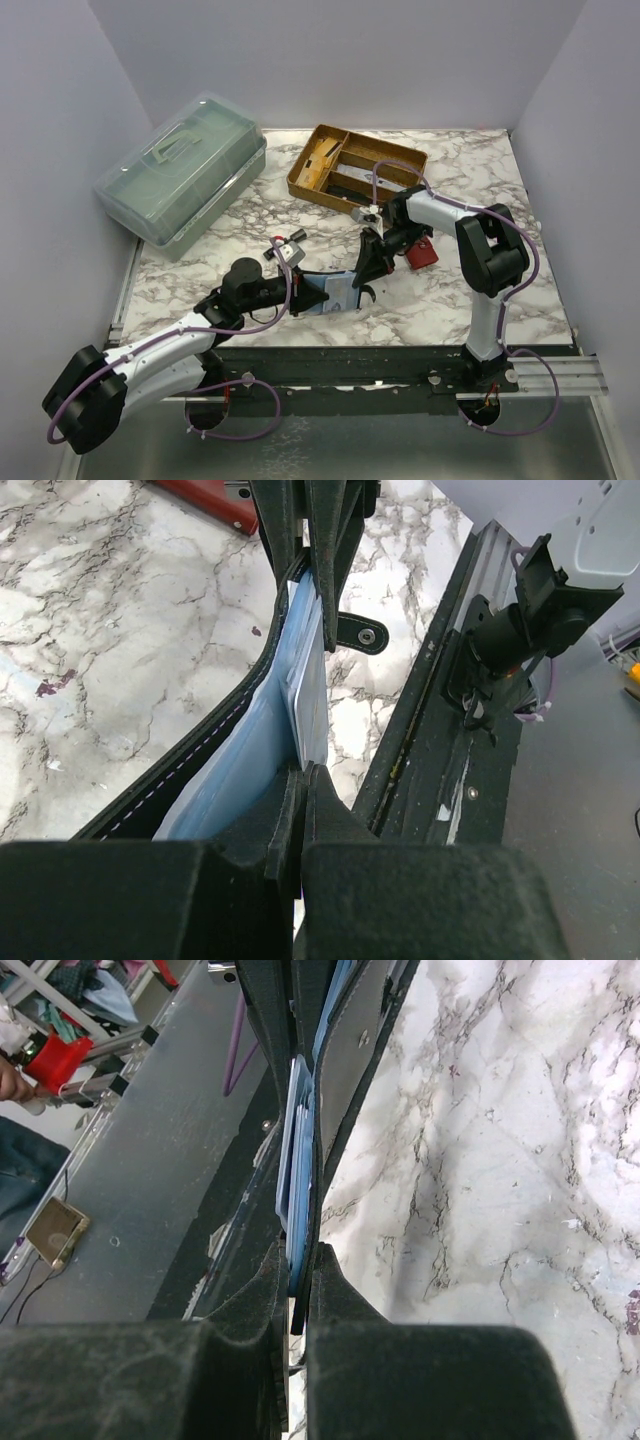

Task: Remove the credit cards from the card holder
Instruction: Remove the credit card from the card holder.

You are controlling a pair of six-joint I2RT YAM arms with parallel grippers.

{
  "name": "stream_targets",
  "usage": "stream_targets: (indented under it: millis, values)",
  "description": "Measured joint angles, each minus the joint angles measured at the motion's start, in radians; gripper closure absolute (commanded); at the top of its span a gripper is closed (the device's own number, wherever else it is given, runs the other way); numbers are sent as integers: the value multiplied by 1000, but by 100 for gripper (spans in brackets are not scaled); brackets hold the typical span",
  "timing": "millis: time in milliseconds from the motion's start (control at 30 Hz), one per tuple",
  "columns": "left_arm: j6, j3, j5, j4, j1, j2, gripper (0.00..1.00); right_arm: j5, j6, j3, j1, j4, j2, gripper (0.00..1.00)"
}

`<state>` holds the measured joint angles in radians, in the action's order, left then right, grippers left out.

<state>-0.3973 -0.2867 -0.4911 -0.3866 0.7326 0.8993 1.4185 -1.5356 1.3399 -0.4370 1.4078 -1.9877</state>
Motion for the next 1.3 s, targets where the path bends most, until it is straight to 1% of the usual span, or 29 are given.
stream_targets:
  millis: [500,1300]
  values:
    - [40,-10,-16,11,3,18,100,-3,-28,-21,5,0,0,100]
    - [55,-13,-36,11,3,32,100,-14,-37,-34,7,-1,0,100]
